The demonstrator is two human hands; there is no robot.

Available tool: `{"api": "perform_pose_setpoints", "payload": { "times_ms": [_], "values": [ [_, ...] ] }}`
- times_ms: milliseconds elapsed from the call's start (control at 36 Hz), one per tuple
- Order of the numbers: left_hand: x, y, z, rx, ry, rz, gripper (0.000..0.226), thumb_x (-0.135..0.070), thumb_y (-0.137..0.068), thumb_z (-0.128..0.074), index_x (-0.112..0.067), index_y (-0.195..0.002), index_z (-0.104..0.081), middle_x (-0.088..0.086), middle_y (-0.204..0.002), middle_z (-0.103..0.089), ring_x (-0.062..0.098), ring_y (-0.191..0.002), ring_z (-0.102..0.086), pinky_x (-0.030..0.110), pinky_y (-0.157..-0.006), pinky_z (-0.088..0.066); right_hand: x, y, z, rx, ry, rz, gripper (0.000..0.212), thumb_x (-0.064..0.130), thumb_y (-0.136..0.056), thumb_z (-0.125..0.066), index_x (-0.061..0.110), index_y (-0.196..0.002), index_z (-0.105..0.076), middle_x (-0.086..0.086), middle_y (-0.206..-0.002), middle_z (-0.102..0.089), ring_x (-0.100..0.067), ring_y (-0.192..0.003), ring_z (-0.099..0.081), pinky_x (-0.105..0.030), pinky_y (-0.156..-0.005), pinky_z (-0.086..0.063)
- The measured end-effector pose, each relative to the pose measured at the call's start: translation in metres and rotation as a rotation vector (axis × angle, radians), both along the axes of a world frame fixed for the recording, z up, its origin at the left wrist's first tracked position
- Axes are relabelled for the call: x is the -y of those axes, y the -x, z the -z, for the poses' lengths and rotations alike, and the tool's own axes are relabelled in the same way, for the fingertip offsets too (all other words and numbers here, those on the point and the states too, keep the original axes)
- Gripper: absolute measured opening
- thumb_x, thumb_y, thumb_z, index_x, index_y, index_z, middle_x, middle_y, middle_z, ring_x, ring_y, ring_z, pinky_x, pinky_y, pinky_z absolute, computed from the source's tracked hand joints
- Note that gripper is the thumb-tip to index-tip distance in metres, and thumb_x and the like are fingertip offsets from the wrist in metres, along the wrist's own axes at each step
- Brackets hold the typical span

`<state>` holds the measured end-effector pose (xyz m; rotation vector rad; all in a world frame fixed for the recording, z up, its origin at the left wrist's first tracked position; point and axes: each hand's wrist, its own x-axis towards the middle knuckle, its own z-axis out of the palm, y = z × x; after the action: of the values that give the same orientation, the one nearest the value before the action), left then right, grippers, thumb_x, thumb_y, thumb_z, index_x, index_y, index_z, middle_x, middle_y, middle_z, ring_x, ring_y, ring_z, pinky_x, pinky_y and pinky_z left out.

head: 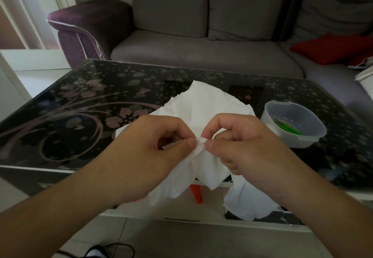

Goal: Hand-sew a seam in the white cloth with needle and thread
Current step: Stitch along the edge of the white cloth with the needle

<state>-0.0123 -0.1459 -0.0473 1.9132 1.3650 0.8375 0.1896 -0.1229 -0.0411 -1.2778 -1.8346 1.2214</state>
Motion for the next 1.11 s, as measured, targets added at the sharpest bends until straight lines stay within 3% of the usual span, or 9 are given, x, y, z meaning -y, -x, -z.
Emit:
{"api": "perform_pose_setpoints", "payload": {
  "times_ms": [278,500,750,889,1111],
  "values": [
    [-0.001,0.001,0.001,-0.005,-0.004,-0.005,0.019,-0.044,-0.090,-0.058,-0.037,-0.092,-0.076,-0.022,-0.089,-0.074,0.003,-0.088,-0.070,0.022,-0.076,-0.054,0.000,0.001,0.000,0.028,-0.015,0.010,0.015,0.013,-0.097,-0.065,0.021,-0.086,-0.070,-0.004,-0.052,-0.045,-0.010,-0.047,-0.037,-0.024,-0.048,-0.035],
    [-0.001,0.000,0.002,-0.007,-0.012,-0.006,0.017,-0.040,-0.093,-0.060,-0.037,-0.092,-0.076,-0.022,-0.088,-0.074,0.002,-0.087,-0.071,0.019,-0.074,-0.053,0.002,0.000,0.001,0.062,-0.033,0.026,0.014,0.015,-0.098,-0.064,0.023,-0.087,-0.069,-0.006,-0.055,-0.048,-0.009,-0.047,-0.038,-0.023,-0.048,-0.036],
    [-0.001,0.001,0.003,-0.025,-0.027,-0.011,0.018,-0.044,-0.091,-0.058,-0.038,-0.090,-0.075,-0.025,-0.089,-0.073,-0.002,-0.088,-0.069,0.012,-0.070,-0.051,0.004,0.004,0.005,0.159,-0.132,0.045,0.015,0.022,-0.102,-0.060,0.028,-0.089,-0.064,0.003,-0.050,-0.054,-0.004,-0.048,-0.049,-0.010,-0.048,-0.041],
    [0.000,-0.001,0.004,-0.012,-0.019,-0.025,0.018,-0.043,-0.091,-0.058,-0.038,-0.090,-0.075,-0.024,-0.087,-0.073,0.000,-0.087,-0.070,0.014,-0.071,-0.051,0.007,0.007,0.007,0.193,-0.153,0.070,0.013,0.029,-0.103,-0.059,0.031,-0.090,-0.061,0.000,-0.064,-0.067,-0.012,-0.065,-0.063,-0.013,-0.051,-0.046],
    [-0.002,-0.002,0.007,-0.017,-0.006,-0.042,0.014,-0.037,-0.096,-0.062,-0.037,-0.090,-0.075,-0.021,-0.085,-0.073,0.004,-0.086,-0.070,0.019,-0.075,-0.051,0.012,0.014,0.012,0.257,-0.213,0.114,0.012,0.035,-0.103,-0.056,0.036,-0.091,-0.057,0.014,-0.070,-0.068,0.005,-0.070,-0.063,-0.006,-0.053,-0.043]
  ]
}}
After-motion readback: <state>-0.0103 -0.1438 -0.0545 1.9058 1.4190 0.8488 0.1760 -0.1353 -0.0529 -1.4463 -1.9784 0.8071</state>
